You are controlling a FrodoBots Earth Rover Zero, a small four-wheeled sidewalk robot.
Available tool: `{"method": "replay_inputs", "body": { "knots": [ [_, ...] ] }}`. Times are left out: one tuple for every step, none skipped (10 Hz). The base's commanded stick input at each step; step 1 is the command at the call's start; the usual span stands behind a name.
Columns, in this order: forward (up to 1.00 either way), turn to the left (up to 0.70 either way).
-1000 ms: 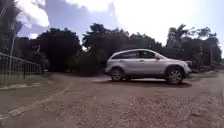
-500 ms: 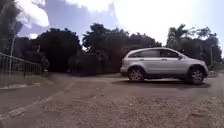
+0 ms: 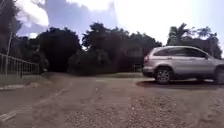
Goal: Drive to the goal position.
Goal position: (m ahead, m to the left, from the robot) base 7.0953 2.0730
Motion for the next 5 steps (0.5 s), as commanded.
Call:
{"method": "replay_inputs", "body": {
  "knots": [
    [0.7, 0.0],
    [0.7, 0.0],
    [0.7, 0.0],
    [0.7, 0.0],
    [0.7, 0.0]
  ]
}}
